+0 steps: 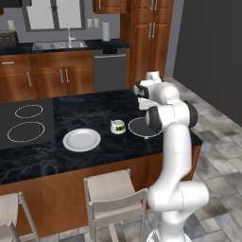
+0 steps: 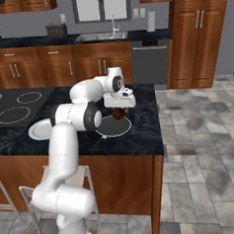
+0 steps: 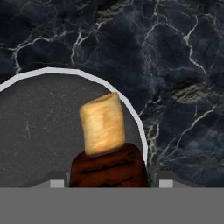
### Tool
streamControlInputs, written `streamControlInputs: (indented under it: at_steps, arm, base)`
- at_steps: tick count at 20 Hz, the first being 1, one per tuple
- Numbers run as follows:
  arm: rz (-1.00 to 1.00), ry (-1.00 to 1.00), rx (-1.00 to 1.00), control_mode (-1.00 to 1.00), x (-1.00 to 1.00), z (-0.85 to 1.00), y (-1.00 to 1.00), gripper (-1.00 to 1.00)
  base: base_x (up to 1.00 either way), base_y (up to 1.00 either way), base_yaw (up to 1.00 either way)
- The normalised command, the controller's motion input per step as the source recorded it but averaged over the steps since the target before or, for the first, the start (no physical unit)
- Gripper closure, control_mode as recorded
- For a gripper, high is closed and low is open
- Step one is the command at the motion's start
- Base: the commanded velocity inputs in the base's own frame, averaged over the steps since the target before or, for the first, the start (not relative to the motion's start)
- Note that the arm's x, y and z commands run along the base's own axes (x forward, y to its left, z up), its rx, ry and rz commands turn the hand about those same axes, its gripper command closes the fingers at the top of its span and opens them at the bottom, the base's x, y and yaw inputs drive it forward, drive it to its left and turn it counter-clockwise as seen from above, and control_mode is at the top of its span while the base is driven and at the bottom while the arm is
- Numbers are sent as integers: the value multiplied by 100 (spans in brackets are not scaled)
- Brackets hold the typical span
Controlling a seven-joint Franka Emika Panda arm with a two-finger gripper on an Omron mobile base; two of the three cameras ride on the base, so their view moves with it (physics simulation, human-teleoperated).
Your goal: Pick up the pan with the steak in it and place it on the dining table. Then place the steak on the plate.
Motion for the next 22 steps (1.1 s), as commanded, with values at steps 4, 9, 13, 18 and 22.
streamControlInputs:
  at_steps: [4, 9, 13, 18, 22]
  arm:
    - [9, 0, 0, -100, -83, 4, 14, 100]
    - [10, 0, 1, -100, -82, 0, 25, 100]
    - [8, -4, 3, -100, -48, 13, 39, 100]
    - [2, -11, 5, -100, -18, 40, 54, 100]
    - [0, -12, 7, -100, -16, 57, 59, 100]
  base:
    - [0, 0, 0]
    - [0, 0, 0]
    - [0, 0, 0]
    - [0, 0, 0]
    - [0, 0, 0]
